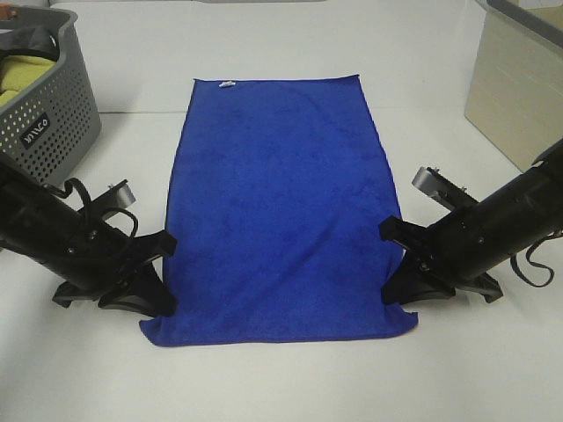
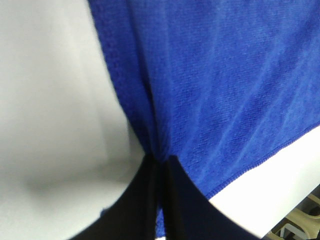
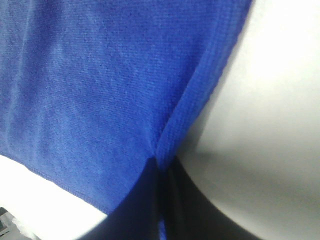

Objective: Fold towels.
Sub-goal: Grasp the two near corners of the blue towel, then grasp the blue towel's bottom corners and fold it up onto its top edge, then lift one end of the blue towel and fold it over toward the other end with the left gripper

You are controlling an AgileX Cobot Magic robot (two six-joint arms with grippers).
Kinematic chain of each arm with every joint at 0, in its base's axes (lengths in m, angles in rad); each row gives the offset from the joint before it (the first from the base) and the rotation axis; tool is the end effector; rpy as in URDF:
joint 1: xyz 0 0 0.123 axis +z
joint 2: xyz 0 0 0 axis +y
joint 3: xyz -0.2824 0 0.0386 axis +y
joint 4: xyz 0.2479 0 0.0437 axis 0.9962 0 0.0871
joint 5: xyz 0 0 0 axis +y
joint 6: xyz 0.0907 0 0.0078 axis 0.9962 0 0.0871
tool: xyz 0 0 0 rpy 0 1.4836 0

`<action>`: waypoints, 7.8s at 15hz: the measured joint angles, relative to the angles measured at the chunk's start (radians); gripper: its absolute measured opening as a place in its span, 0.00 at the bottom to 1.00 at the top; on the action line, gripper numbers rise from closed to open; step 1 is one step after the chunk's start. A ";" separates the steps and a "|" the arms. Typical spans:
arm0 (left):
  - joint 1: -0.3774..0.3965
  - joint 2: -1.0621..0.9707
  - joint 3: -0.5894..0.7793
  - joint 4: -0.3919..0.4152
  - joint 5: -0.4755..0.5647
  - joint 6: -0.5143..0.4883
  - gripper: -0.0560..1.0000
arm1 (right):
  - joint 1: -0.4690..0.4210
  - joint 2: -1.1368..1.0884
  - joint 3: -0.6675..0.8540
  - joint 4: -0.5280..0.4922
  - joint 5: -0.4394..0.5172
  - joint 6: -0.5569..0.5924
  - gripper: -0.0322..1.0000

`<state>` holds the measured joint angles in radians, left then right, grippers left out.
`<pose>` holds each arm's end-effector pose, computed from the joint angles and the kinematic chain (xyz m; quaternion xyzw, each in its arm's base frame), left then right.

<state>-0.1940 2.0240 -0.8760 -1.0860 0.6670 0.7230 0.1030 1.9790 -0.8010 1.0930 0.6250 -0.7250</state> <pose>0.2964 -0.1091 0.0767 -0.0076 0.9556 -0.2944 0.0102 0.2886 0.0775 0.0778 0.0622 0.9581 0.2786 0.0245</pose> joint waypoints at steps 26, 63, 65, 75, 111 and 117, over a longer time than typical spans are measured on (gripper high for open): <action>0.000 -0.071 -0.494 0.455 0.084 -0.438 0.06 | 0.000 -0.026 -0.622 -0.373 0.276 0.352 0.03; 0.033 0.222 -0.721 0.659 0.115 -0.594 0.65 | -0.058 0.442 -1.230 -0.611 0.594 0.547 0.70; 0.040 0.221 -0.694 0.661 0.076 -0.615 0.65 | -0.059 0.442 -1.181 -0.582 0.593 0.516 0.70; -0.030 0.304 -0.731 0.539 -0.011 -0.563 0.57 | -0.011 0.513 -1.102 -0.393 0.535 0.468 0.60; 0.001 0.296 -0.804 0.636 0.030 -0.644 0.53 | 0.007 0.492 -1.179 -0.498 0.456 0.551 0.49; 0.009 0.247 -0.810 0.717 0.051 -0.675 0.79 | 0.007 0.356 -1.187 -0.557 0.515 0.589 0.77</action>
<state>-0.1850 2.2710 -1.6860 -0.3690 0.7180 0.0480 0.1100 2.3350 -1.9880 0.5360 1.1400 -0.1360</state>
